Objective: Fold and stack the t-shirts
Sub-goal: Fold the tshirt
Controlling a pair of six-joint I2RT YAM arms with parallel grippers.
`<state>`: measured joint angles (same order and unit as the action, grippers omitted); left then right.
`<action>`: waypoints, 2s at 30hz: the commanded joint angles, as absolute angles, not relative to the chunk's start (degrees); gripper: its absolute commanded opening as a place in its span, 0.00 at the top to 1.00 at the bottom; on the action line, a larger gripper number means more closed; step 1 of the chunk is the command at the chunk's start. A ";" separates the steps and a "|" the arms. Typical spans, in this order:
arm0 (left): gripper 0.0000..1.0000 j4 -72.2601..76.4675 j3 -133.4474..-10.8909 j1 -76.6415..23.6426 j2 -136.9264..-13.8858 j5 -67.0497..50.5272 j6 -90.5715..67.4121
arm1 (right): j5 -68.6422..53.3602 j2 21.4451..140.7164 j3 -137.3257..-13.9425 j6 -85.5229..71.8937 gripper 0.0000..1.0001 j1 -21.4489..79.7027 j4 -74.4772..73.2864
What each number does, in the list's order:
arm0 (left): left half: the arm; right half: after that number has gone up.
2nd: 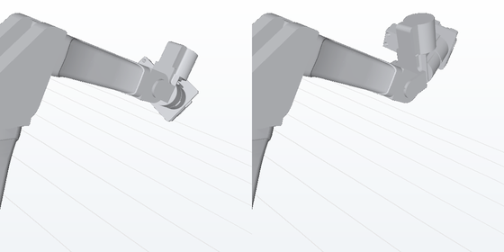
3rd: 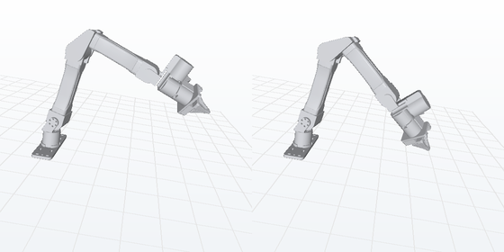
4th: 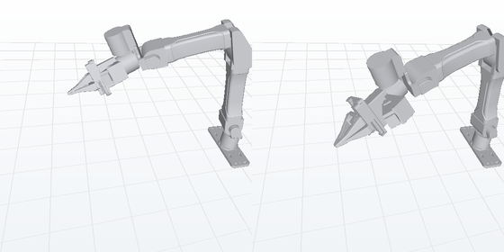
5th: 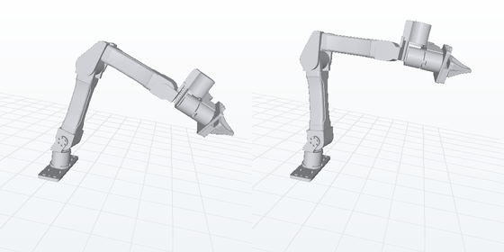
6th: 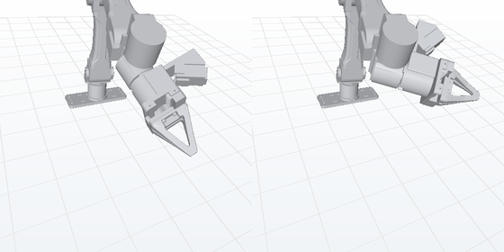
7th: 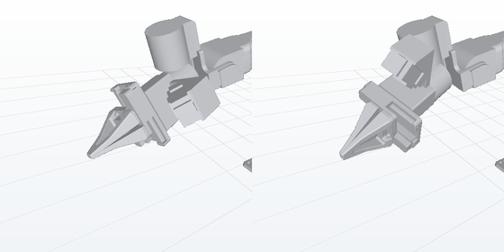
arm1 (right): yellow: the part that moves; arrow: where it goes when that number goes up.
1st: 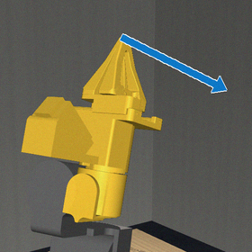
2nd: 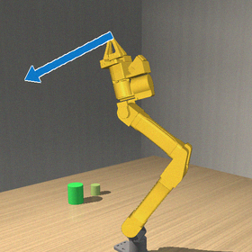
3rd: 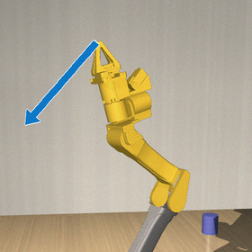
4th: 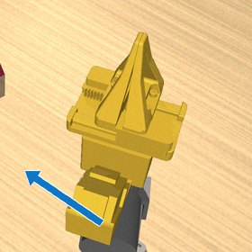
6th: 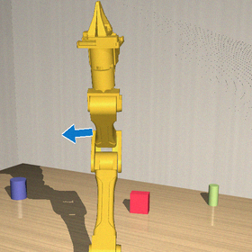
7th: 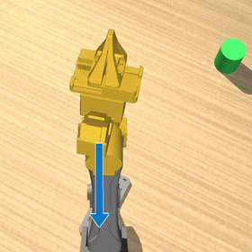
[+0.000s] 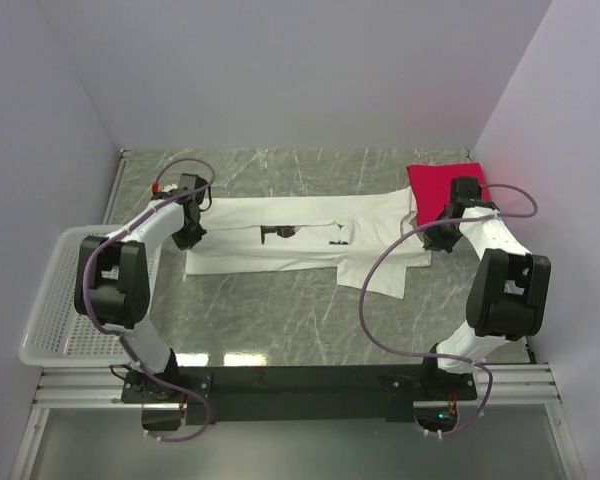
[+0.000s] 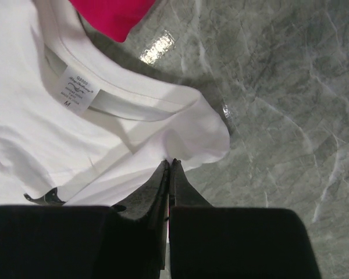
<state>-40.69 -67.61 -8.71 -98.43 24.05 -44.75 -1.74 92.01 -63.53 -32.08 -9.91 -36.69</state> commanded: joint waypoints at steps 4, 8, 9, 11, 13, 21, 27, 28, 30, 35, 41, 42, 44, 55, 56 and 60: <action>0.92 -35.25 -70.66 -8.88 -98.96 27.51 -40.70 | 2.81 93.78 -64.16 -32.17 1.00 -10.37 -32.87; 0.92 -35.15 -71.80 -9.14 -100.89 27.95 -40.34 | 3.77 94.04 -63.11 -32.26 1.00 -10.37 -31.91; 0.91 -35.07 -71.89 -9.14 -101.42 27.95 -40.25 | 3.95 94.04 -62.84 -32.26 1.00 -10.37 -31.73; 0.90 -35.68 -72.42 -9.14 -102.74 28.30 -41.04 | 4.92 94.31 -62.84 -32.08 0.98 -10.37 -31.73; 0.89 -35.77 -72.60 -9.14 -103.62 28.48 -41.40 | 5.01 94.48 -62.84 -32.08 0.96 -10.37 -31.29; 0.56 -37.00 -73.92 -9.32 -101.35 28.91 -43.06 | 5.18 88.61 -62.23 -30.68 0.65 -9.06 -29.97; 0.21 -37.97 -72.43 -11.85 -91.08 27.60 -43.33 | 5.98 78.86 -58.72 -31.29 0.55 -4.66 -31.90; 0.17 -38.84 -71.38 -12.56 -89.66 27.77 -43.59 | 4.58 77.71 -56.80 -31.38 0.54 -4.22 -32.25; 0.07 -38.59 -69.36 -14.31 -85.20 26.81 -43.51 | 4.22 74.81 -54.42 -31.64 0.53 -1.33 -33.13; 0.02 -37.36 -60.31 -15.82 -74.99 23.21 -42.37 | 6.41 72.51 -47.38 -32.34 0.53 6.23 -35.33; 0.00 -31.83 -49.76 -15.82 -59.43 24.35 -35.52 | 4.84 72.15 -40.70 -33.92 0.53 7.47 -33.66; 0.00 -29.64 -47.31 -15.82 -56.46 23.82 -34.99 | 4.22 73.20 -40.43 -33.93 0.53 7.38 -33.58; 0.01 -27.52 -44.31 -15.82 -53.28 23.55 -34.19 | 3.08 74.52 -39.90 -34.36 0.53 7.56 -33.22; 0.01 -25.32 -41.13 -15.82 -53.70 25.40 -34.98 | 2.20 77.25 -37.00 -37.35 0.55 8.00 -30.24; 0.01 -25.40 -41.31 -15.82 -53.79 25.31 -35.07 | 2.20 77.78 -36.83 -37.44 0.55 8.00 -30.06; 0.01 -25.66 -41.49 -15.82 -53.18 26.72 -34.98 | 2.02 78.84 -35.69 -37.97 0.56 8.17 -29.10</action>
<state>-27.75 -40.73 -15.84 -53.98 24.64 -35.97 2.09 77.25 -37.47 -36.47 7.64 -31.42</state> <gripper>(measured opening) 0.995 0.443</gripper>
